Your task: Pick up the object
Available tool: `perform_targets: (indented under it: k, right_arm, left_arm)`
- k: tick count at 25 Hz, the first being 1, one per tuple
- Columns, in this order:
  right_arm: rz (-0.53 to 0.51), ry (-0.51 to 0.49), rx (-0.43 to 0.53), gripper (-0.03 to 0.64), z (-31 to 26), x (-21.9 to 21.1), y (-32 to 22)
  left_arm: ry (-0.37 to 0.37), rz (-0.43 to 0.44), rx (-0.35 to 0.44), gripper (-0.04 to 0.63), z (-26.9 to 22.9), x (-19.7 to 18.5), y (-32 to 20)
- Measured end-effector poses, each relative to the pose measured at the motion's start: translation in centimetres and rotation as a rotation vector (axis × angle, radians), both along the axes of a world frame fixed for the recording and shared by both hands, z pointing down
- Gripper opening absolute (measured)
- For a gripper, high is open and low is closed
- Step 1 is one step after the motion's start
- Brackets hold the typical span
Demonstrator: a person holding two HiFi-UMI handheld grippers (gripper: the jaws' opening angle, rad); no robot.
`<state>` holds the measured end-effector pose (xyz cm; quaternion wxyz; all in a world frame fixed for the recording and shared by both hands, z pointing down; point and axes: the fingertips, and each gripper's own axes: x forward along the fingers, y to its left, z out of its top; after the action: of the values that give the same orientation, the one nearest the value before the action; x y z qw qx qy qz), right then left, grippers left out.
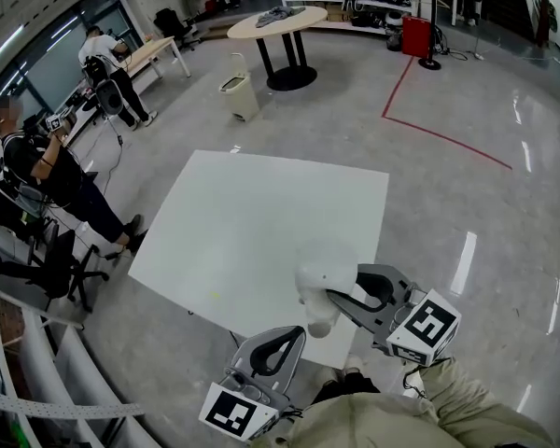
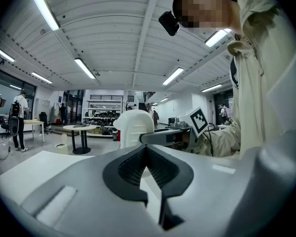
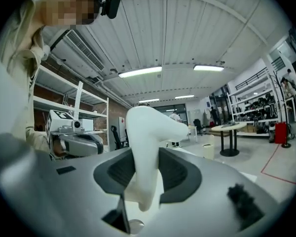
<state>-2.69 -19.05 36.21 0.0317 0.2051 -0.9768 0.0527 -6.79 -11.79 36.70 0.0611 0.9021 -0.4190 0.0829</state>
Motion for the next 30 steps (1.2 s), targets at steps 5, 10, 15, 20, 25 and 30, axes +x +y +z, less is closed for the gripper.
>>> perform_targets:
  k: [5, 10, 15, 20, 25, 30]
  right_arm:
    - [0.02, -0.011, 0.043, 0.14, -1.8, 0.8, 2.1]
    - [0.05, -0.035, 0.092, 0.14, -4.2, 0.6, 6.0]
    - [0.073, -0.046, 0.106, 0.14, -4.4, 0.2, 9.9]
    - [0.107, -0.035, 0.146, 0.14, -4.8, 0.3, 14.5]
    - [0.129, -0.057, 0.169, 0.14, -6.2, 1.2, 19.9]
    - [0.137, -0.042, 0.184, 0.14, -6.8, 2.6, 23.4]
  left_arm:
    - [-0.002, 0.022, 0.034, 0.005, -1.2, 0.0, 1.4]
    - [-0.003, 0.038, 0.045, 0.005, -1.9, -0.9, 5.0]
    - [-0.008, 0.039, 0.042, 0.005, -1.8, -2.6, 9.0]
    - [0.0, 0.052, 0.081, 0.005, -1.3, -3.1, 13.1]
    - [0.019, 0.071, 0.025, 0.005, -0.5, -2.3, 18.4]
    - [0.024, 0.049, 0.042, 0.005, -1.0, -1.7, 21.8]
